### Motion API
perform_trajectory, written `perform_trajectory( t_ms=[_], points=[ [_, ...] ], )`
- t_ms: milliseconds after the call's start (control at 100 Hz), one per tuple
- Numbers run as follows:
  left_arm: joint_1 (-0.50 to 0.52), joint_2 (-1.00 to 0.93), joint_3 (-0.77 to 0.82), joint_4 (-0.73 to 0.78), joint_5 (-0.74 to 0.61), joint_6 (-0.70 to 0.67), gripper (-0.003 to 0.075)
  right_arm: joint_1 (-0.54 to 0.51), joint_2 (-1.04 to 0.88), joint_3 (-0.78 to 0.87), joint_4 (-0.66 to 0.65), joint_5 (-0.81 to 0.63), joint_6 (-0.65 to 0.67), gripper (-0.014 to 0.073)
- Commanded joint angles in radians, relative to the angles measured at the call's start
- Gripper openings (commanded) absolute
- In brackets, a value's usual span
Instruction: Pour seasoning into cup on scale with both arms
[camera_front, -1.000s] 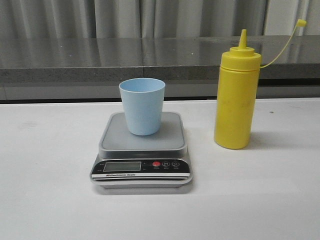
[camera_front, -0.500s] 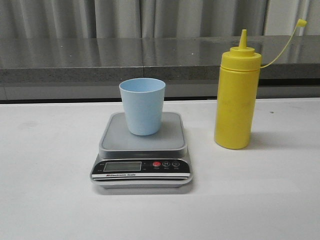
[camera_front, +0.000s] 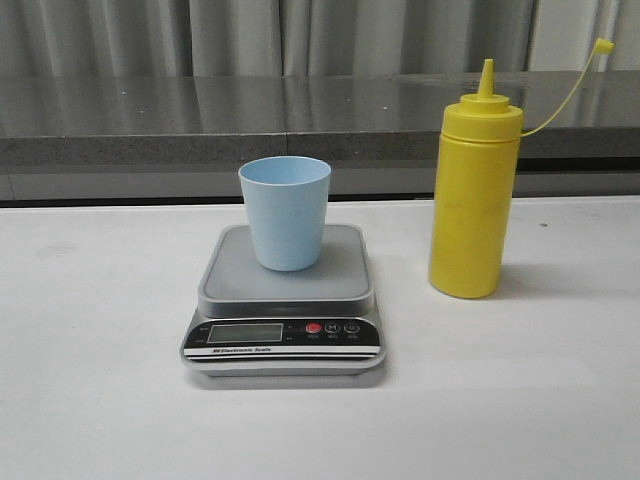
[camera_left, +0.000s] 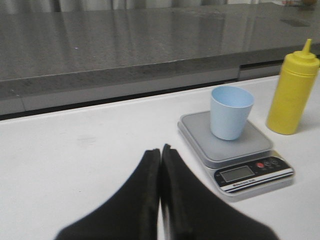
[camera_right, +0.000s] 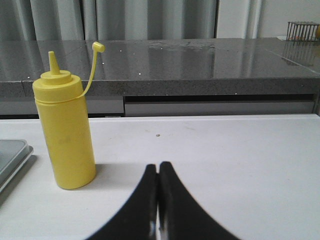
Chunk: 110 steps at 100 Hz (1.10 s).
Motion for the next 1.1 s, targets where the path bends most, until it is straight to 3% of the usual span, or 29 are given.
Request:
perform_trajectory(
  t_ms=[0, 240, 330, 630, 700, 1090],
  points=[
    [0.042, 0.005, 0.02, 0.044, -0.143, -0.047, -0.002, -0.005, -0.023, -0.019, -0.005, -0.072, -0.01, -0.0067],
    [0.234, 0.003, 0.228, 0.051, -0.54, -0.004, -0.002, -0.005, -0.023, -0.019, -0.005, -0.072, -0.01, -0.0067],
    [0.283, 0.002, 0.283, 0.046, -0.623, 0.035, -0.002, -0.005, -0.023, -0.019, -0.005, -0.072, -0.01, -0.0067],
    [0.315, -0.073, 0.437, -0.027, -0.696, 0.091, -0.002, -0.005, -0.023, -0.019, -0.005, -0.072, -0.01, -0.0067],
    [0.321, -0.118, 0.436, -0.03, -0.615, 0.091, -0.002, -0.005, -0.023, -0.019, -0.005, -0.072, -0.01, -0.0067],
    [0.332, -0.127, 0.436, -0.03, -0.599, 0.091, -0.002, -0.005, -0.021, -0.019, -0.005, -0.065, -0.01, -0.0067]
  ],
)
